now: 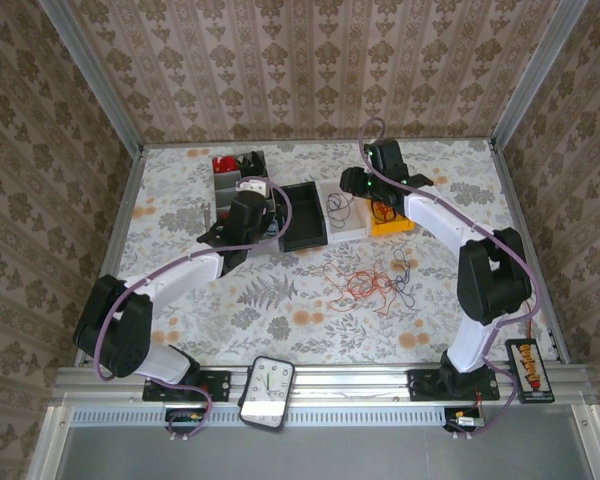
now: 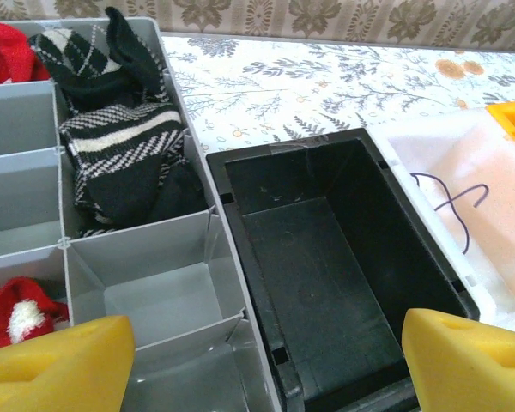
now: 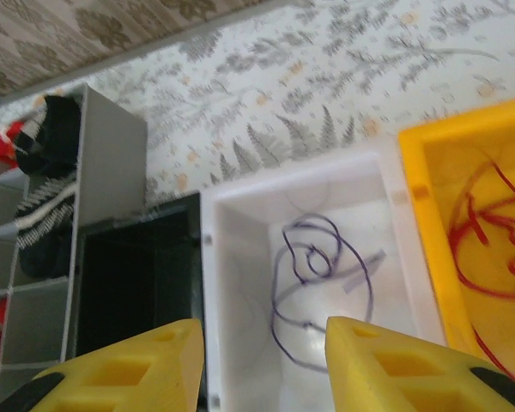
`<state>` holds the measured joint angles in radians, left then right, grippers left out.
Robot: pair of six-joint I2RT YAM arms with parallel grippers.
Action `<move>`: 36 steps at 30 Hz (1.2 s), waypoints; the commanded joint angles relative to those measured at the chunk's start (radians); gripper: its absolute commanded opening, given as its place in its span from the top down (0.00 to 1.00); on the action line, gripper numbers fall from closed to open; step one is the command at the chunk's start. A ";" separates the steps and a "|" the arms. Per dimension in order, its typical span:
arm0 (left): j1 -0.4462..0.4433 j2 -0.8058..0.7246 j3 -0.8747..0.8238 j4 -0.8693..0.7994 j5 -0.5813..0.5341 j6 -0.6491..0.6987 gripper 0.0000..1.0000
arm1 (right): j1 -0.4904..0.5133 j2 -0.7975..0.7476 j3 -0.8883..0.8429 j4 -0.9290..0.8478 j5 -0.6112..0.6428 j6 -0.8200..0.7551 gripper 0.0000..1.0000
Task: Untangle the cables
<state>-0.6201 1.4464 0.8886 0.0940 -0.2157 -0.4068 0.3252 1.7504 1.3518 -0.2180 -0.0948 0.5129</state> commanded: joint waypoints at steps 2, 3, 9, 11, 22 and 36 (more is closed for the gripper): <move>-0.002 0.024 0.034 0.017 0.120 0.055 0.19 | 0.000 -0.151 -0.165 -0.088 0.090 0.012 0.56; -0.009 0.032 0.037 0.027 0.170 0.081 0.19 | 0.000 -0.190 -0.213 -0.107 0.117 0.028 0.55; -0.107 0.116 0.124 -0.047 0.413 0.298 0.19 | -0.022 -0.376 -0.420 -0.298 0.275 0.166 0.42; -0.146 0.158 0.172 -0.090 0.462 0.345 0.19 | -0.038 -0.418 -0.469 -0.343 0.276 0.199 0.38; -0.311 0.433 0.436 -0.271 0.368 0.568 0.20 | -0.112 -0.261 -0.528 -0.348 0.148 0.207 0.36; -0.317 0.449 0.385 -0.247 0.298 0.524 0.20 | -0.140 -0.141 -0.521 -0.265 0.025 0.178 0.93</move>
<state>-0.9470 1.9320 1.3037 -0.1658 0.1036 0.1280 0.1680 1.5799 0.8364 -0.5709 0.0223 0.6834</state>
